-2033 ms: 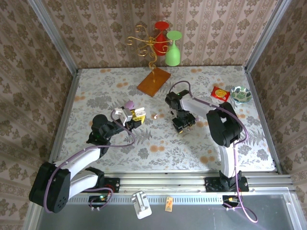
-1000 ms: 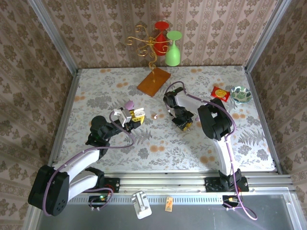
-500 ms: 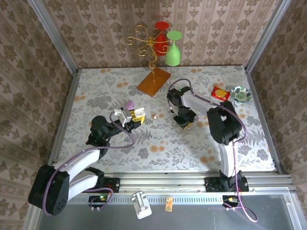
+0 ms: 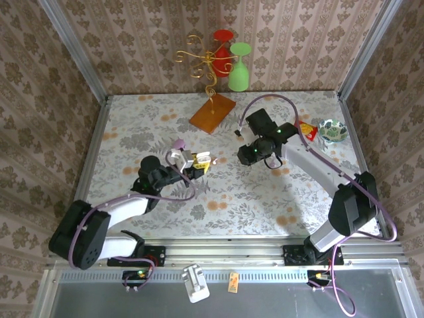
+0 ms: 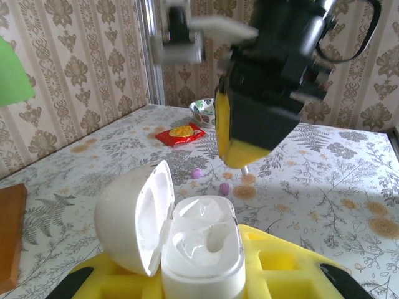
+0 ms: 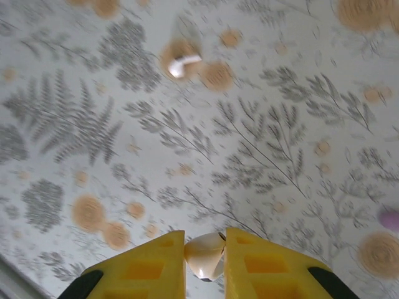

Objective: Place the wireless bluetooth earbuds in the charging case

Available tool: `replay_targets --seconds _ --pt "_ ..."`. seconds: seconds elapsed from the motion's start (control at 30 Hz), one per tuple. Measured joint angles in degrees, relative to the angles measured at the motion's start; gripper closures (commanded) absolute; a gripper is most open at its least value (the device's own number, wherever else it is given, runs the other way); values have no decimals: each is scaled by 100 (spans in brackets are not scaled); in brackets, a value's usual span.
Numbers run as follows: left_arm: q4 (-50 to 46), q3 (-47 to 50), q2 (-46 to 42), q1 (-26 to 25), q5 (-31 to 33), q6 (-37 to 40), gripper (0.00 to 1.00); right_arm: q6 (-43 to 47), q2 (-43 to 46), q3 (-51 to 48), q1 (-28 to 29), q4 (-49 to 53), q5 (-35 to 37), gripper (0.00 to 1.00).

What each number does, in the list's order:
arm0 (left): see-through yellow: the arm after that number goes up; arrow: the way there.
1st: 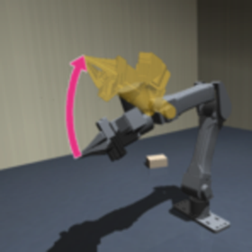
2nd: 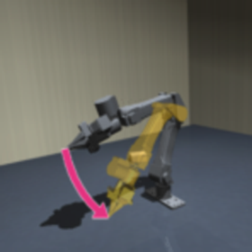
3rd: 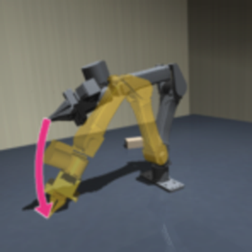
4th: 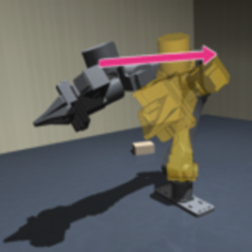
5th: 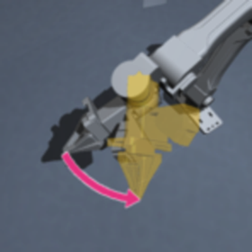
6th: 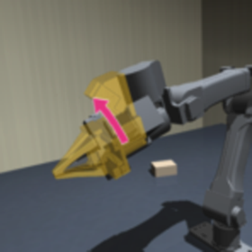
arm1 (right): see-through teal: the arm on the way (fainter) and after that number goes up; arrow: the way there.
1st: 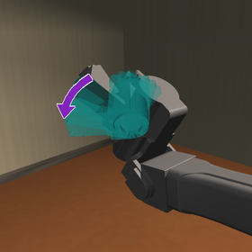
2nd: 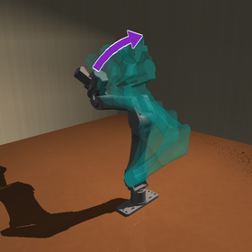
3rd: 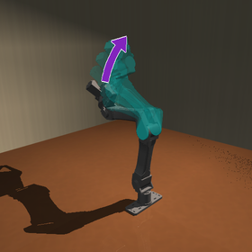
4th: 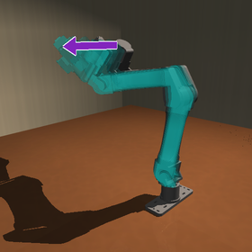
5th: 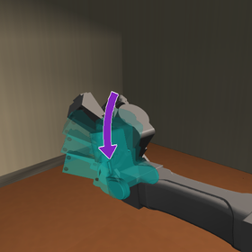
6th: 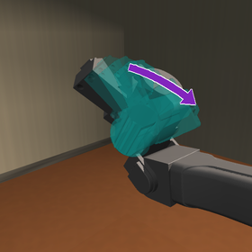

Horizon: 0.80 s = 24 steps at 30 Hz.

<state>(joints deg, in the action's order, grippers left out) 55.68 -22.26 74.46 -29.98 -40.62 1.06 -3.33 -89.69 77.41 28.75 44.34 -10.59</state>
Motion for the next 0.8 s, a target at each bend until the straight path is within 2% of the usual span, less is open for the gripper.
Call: replay_targets --seconds 0.37,0.8 --pt "922 -470 1311 -223 44 -319 100 -520 446 -66 61 -992 -1416 78" --pt "1425 -632 1659 -511 42 -688 100 -911 343 -68 76 -1853 -2129 79"
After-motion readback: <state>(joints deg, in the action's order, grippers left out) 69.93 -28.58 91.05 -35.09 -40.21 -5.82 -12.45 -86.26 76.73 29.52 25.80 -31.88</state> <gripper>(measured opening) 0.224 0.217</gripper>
